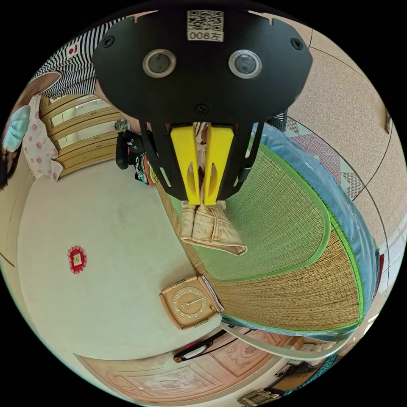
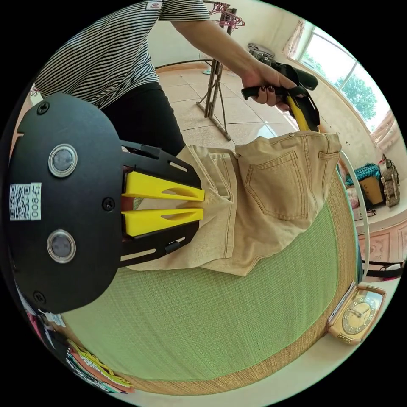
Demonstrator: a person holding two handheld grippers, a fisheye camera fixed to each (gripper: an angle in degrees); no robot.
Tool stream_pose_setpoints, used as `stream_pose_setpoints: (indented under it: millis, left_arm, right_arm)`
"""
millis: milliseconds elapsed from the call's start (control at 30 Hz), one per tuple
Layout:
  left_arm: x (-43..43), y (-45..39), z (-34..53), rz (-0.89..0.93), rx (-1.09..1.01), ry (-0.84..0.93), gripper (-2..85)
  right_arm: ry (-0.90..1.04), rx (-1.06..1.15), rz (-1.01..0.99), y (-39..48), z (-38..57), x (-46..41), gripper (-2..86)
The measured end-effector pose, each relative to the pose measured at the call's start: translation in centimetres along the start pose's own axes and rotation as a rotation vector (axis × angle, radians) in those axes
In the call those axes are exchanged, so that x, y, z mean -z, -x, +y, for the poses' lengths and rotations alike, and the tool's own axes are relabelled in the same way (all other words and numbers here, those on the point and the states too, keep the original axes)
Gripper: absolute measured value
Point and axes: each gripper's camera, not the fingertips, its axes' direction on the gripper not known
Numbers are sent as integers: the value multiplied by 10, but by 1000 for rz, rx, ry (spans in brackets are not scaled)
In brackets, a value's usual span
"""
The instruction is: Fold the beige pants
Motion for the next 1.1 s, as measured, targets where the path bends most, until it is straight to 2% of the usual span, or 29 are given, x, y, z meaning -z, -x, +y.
stream_pose_setpoints:
  millis: [100, 233, 367, 467, 533, 600, 667, 733, 800, 833, 933, 1100]
  left_arm:
    - [17, -27, -20, 58, -36, -9, 14]
    - [43, -78, -57, 167, -136, -37, 14]
    - [78, -125, -79, 277, -233, -104, 14]
    - [112, -143, -82, 323, -279, -160, 15]
    - [125, -138, -73, 347, -296, -133, 15]
    - [126, -123, -57, 272, -271, -104, 16]
    - [121, -93, -37, 156, -206, -33, 16]
    - [110, -35, -3, 32, -23, 93, 17]
    - [112, 1, 24, -43, 132, 140, 18]
    - [119, 14, 39, -17, 181, 127, 20]
    - [137, 26, 56, 21, 244, 52, 28]
    - [137, 9, 40, -6, 171, 112, 60]
  right_arm:
    - [-95, -64, -91, -38, 23, 48, 20]
    - [-375, -165, -89, -91, 92, 164, 13]
    - [-629, -232, 67, -106, 197, 277, 12]
    - [-759, -272, 159, -98, 275, 321, 14]
    - [-779, -294, 126, -96, 313, 319, 17]
    - [-748, -369, 63, -99, 343, 292, 20]
    - [-597, -608, 48, -111, 384, 221, 16]
    - [-519, -775, -71, -121, 422, 165, 16]
    - [-510, -926, -192, -128, 459, 126, 22]
    - [-541, -988, -249, -131, 477, 115, 33]
    - [-647, -1081, -349, -151, 498, 116, 74]
    - [-610, -1092, -225, -196, 470, 148, 104]
